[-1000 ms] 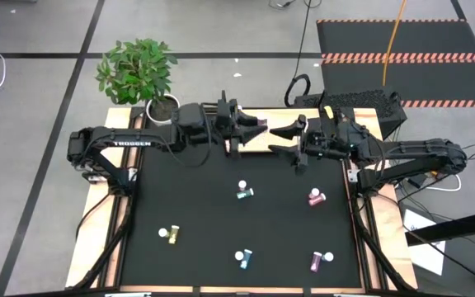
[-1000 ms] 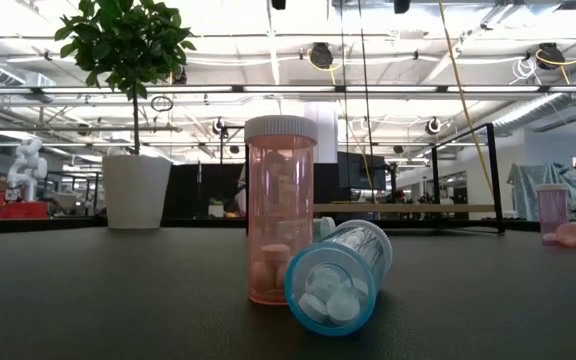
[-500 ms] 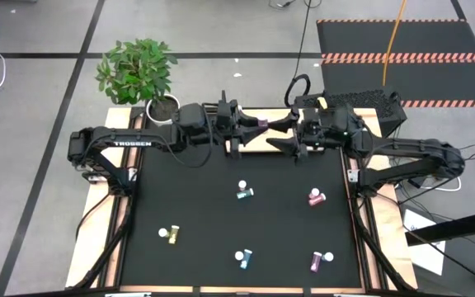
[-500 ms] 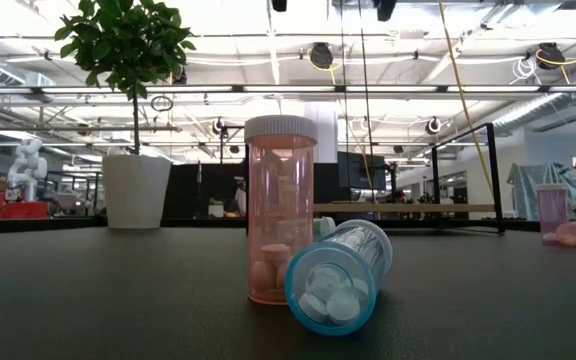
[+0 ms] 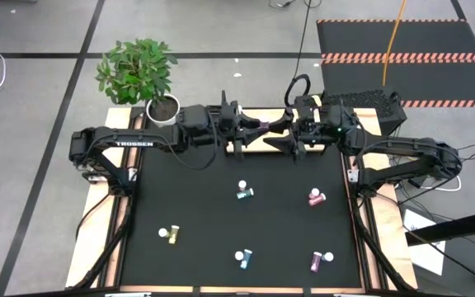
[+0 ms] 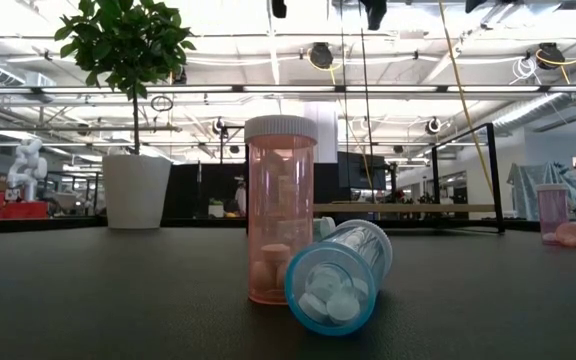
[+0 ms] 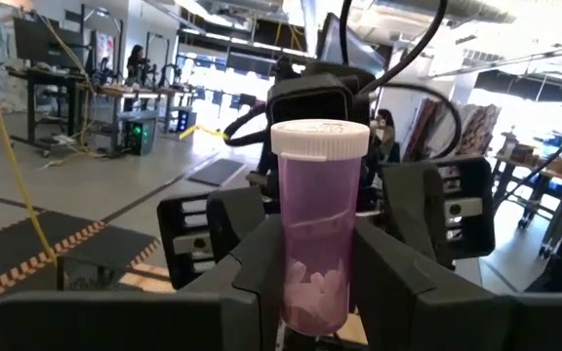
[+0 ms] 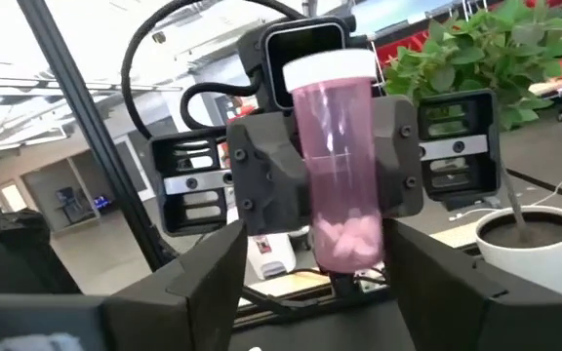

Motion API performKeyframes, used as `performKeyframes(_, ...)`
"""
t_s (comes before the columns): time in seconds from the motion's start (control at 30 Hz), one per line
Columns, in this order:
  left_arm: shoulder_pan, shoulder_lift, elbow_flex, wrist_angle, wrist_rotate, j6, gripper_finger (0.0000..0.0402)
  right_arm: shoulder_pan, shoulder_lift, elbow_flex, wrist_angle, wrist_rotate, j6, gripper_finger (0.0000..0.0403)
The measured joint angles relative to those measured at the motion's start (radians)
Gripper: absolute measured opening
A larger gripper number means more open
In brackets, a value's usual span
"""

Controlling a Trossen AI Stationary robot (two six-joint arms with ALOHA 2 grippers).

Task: Pick and place medicine bottles onto shelf by color
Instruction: Put the top left pink pill bottle on the shelf

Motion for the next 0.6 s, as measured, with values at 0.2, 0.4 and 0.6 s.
performKeyframes(0.2, -0.001, 0.000, 0.000, -0.002, 0.000, -0.036, 0.0102, 0.000, 0.002, 0.000, -0.005, -0.001, -0.008, 0.0187)
performKeyframes(0.4, -0.001, 0.000, 0.000, -0.003, 0.000, -0.054, 0.0102, -0.001, 0.002, 0.000, -0.010, 0.000, -0.025, 0.0151)
performKeyframes(0.6, -0.003, 0.000, 0.000, -0.003, 0.000, -0.088, 0.0115, -0.001, 0.002, 0.000, -0.015, 0.003, -0.028, 0.0116)
